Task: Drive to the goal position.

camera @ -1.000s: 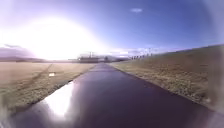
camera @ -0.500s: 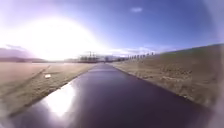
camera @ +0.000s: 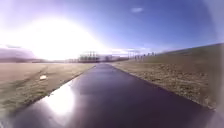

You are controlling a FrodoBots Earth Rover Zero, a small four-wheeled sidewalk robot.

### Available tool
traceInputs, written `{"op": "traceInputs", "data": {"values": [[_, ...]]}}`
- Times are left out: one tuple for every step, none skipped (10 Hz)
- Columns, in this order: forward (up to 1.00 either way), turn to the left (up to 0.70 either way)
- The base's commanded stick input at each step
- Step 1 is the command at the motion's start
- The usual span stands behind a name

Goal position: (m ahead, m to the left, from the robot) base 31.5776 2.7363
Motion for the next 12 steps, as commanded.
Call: {"op": "traceInputs", "data": {"values": [[1.00,0.00],[1.00,0.00],[1.00,0.00],[1.00,0.00],[1.00,0.00],[1.00,0.00],[1.00,0.00],[1.00,0.00],[1.00,0.00],[1.00,0.00],[1.00,0.00],[1.00,0.00]]}}
